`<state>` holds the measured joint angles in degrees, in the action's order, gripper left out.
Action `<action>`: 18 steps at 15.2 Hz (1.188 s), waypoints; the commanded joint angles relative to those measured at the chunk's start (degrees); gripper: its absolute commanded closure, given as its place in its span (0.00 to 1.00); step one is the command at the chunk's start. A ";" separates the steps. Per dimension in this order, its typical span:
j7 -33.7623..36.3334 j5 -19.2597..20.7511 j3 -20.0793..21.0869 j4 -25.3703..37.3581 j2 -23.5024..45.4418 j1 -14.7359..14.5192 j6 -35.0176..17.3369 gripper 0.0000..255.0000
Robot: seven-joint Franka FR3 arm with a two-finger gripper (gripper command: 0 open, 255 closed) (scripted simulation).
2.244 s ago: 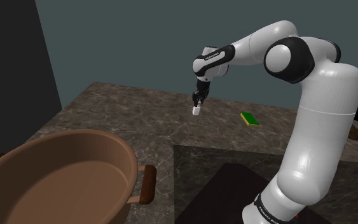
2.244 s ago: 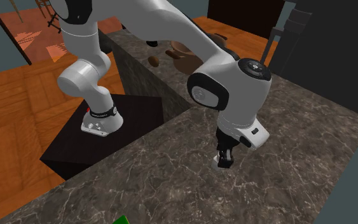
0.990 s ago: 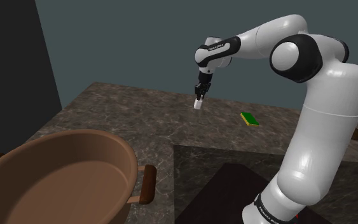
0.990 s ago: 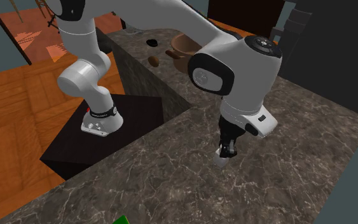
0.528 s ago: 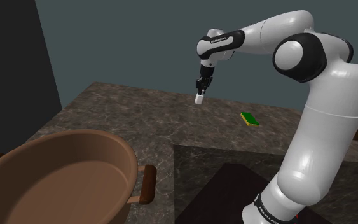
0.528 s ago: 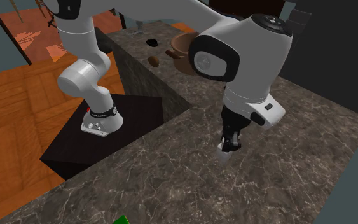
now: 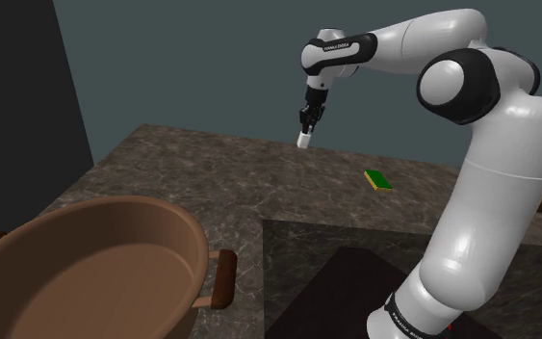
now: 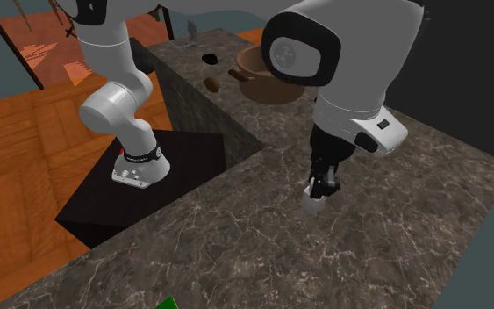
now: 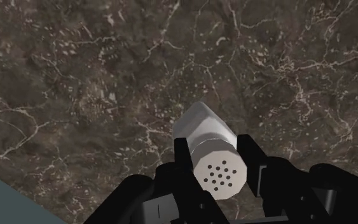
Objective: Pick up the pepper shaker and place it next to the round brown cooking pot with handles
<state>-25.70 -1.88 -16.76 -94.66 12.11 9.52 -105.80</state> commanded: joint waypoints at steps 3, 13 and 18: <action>0.04 0.10 -0.04 2.75 -0.27 0.02 3.02 1.00; -0.14 -0.04 -0.18 11.17 0.26 0.33 10.93 1.00; 0.92 0.43 0.12 12.32 -1.19 -0.40 13.48 1.00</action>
<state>-25.36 -1.79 -16.80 -81.21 11.98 9.57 -92.24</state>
